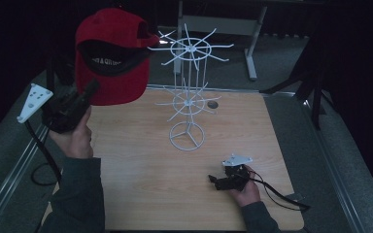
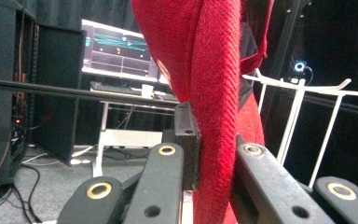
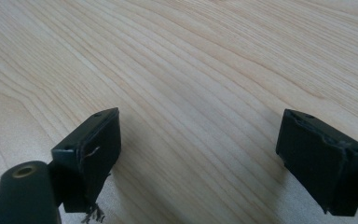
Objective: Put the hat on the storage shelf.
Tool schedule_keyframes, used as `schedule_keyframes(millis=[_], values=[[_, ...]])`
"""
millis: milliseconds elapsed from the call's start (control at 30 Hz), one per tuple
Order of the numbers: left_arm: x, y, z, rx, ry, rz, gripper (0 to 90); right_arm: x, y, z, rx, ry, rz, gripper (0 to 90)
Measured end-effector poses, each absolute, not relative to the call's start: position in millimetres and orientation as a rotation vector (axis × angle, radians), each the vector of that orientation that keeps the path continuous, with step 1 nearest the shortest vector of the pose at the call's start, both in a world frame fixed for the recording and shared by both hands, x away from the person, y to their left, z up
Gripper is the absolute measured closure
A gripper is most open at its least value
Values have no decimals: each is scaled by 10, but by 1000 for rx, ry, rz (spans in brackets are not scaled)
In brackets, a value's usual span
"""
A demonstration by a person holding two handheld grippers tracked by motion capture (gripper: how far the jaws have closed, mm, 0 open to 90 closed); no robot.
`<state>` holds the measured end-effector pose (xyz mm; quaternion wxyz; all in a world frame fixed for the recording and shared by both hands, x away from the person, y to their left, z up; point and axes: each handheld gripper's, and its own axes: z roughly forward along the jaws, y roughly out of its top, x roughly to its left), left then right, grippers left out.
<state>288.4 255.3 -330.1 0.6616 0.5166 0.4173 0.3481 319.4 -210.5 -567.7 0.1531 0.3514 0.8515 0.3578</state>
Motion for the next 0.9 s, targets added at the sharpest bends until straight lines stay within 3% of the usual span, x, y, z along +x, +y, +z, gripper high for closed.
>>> schedule_keyframes(millis=[900], values=[[2761, 2542, -3637, 1201, 942, 772, 859, 3194, -2105, -5676, 1008, 2443, 1026, 136]])
